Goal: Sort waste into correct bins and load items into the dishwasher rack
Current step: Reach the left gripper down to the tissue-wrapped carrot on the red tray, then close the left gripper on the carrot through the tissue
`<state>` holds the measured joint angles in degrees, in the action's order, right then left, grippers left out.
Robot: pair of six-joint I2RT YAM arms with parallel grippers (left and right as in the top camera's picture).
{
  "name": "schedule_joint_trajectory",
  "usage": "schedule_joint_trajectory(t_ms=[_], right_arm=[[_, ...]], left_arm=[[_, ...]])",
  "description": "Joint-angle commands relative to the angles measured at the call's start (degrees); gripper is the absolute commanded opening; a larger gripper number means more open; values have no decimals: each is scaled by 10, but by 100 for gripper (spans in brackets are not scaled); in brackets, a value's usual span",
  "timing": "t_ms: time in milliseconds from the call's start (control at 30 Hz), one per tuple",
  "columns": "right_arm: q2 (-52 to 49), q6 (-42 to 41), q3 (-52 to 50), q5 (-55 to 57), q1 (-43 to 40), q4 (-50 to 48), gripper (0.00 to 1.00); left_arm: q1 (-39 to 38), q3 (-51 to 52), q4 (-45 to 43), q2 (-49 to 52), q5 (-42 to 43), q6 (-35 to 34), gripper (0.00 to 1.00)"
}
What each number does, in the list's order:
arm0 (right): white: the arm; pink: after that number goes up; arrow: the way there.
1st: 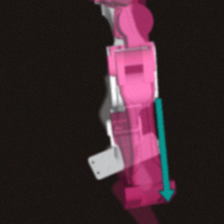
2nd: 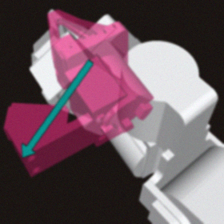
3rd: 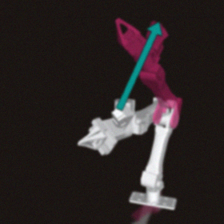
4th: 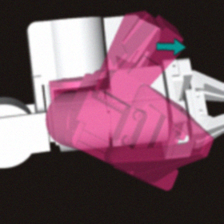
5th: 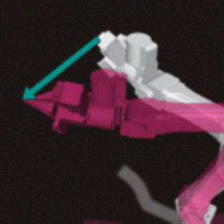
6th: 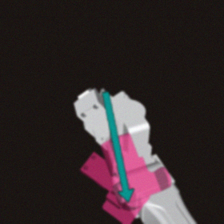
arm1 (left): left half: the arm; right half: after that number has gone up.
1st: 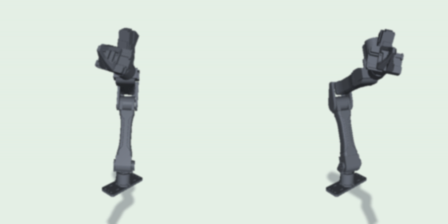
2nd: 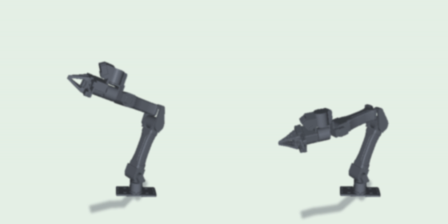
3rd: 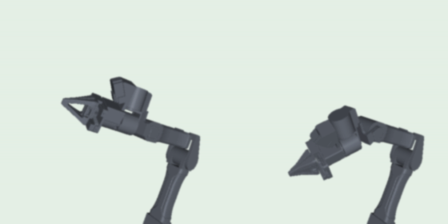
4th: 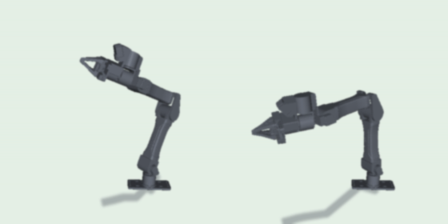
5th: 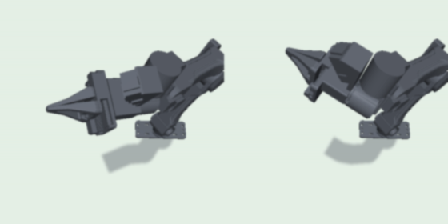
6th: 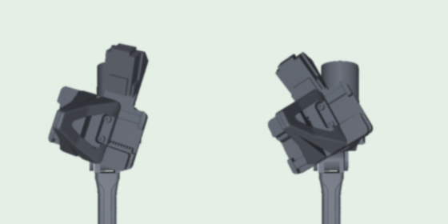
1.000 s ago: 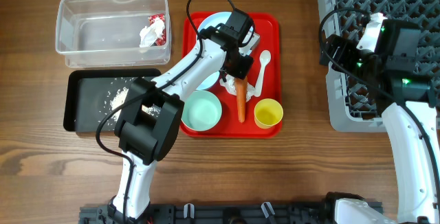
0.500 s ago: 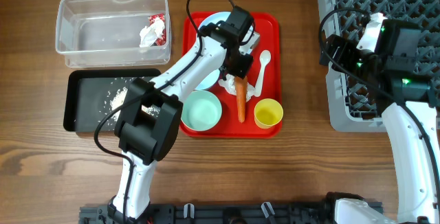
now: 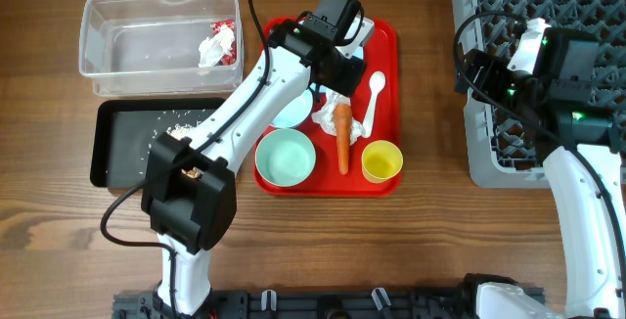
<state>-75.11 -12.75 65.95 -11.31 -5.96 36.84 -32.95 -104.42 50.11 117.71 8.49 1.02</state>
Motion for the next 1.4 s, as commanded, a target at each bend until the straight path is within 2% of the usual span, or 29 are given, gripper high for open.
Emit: schedule_joint_trajectory(t_ms=[0, 367, 1000, 1233, 1367], right_arm=[[-5, 6, 12, 10, -1, -1, 100], [-5, 6, 12, 10, -1, -2, 100], [-4, 7, 12, 10, -1, -1, 100], [-5, 6, 12, 10, -1, -1, 99], [-5, 6, 12, 10, -1, -1, 100]], left_arm=[[-4, 8, 5, 42, -7, 0, 55], [-4, 10, 6, 82, -16, 0, 47], [-7, 11, 9, 125, -26, -2, 50], [-10, 11, 5, 126, -25, -5, 36], [-19, 11, -4, 126, -26, -6, 35]])
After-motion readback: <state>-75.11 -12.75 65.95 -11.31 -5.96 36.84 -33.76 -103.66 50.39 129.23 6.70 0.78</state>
